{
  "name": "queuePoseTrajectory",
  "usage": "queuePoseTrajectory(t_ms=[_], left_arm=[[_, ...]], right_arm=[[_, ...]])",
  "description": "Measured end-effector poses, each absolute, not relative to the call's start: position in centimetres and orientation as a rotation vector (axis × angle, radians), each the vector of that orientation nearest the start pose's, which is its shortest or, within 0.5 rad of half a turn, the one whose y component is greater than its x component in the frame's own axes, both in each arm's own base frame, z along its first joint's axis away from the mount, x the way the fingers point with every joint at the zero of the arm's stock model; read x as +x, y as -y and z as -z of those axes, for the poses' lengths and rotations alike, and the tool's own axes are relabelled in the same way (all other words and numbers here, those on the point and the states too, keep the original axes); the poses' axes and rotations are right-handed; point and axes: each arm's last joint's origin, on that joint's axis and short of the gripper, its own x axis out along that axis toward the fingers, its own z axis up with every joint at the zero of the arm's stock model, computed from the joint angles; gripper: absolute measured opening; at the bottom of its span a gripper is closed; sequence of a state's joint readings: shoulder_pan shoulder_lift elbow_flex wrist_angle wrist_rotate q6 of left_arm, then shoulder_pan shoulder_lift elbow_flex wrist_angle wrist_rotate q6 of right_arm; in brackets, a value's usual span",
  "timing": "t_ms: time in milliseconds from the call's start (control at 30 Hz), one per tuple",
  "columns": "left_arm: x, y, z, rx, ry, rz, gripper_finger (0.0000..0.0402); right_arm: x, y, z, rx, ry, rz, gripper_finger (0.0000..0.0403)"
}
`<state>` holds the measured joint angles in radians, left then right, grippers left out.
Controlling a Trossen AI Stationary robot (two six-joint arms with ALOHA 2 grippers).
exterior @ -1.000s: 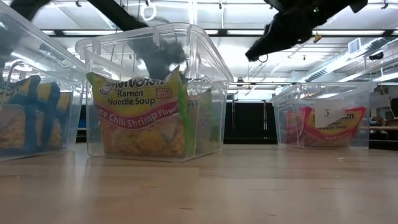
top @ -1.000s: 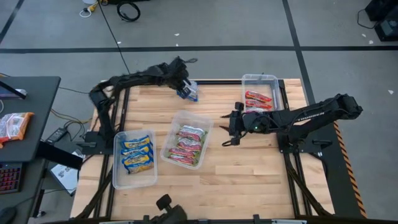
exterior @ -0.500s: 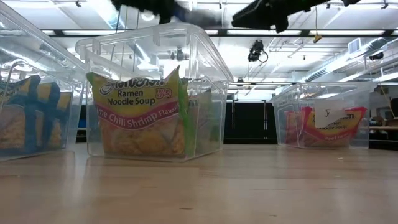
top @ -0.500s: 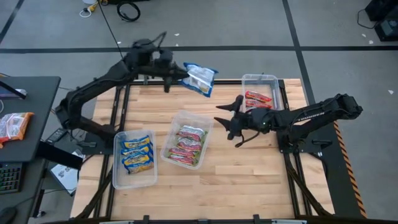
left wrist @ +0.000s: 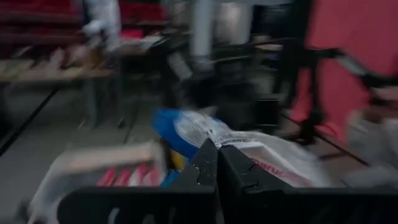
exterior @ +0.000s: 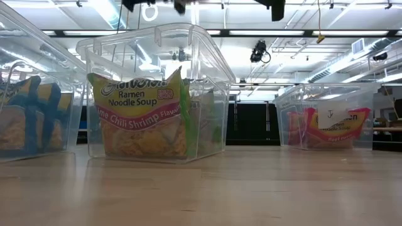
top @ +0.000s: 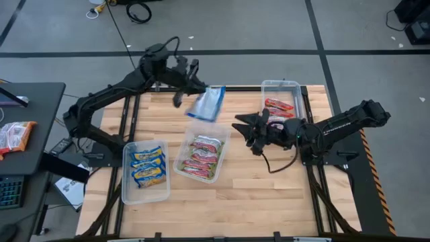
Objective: Sort Maruchan noodles
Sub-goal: Put the blue noodle pack into the bottom transparent container
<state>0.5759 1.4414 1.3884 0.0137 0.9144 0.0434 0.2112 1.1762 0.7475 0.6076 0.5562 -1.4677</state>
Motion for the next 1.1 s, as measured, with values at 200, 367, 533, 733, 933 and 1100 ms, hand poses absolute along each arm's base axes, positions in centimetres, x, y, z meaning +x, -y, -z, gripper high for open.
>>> queuePoseTrajectory(t_ms=[200,367,533,733,933,1100], left_arm=[[30.8,-17.2,-37.4,-0.12,-0.098,0.325,0.0003],[32.9,-17.5,-34.7,-0.157,-0.151,0.389,0.0003],[33.6,-17.9,-33.5,-0.181,-0.176,0.39,0.0003],[33.7,-17.7,-33.5,-0.175,-0.171,0.419,0.0003],[33.8,-17.8,-33.4,-0.174,-0.18,0.367,0.0014],[33.8,-17.9,-33.4,-0.184,-0.182,0.342,0.0021]], right_arm=[[26.7,-3.9,-29.8,-1.588,-0.331,0.447,0.025],[28.0,-3.3,-28.7,-1.662,-0.468,0.538,0.0249],[28.8,-3.2,-27.6,-1.763,-0.531,0.513,0.0249],[29.4,-2.0,-27.3,-1.716,-0.52,0.57,0.0245],[29.5,-1.4,-27.7,-1.554,-0.39,0.594,0.0189],[29.5,-1.3,-27.8,-1.3,-0.301,0.626,0.0106]])
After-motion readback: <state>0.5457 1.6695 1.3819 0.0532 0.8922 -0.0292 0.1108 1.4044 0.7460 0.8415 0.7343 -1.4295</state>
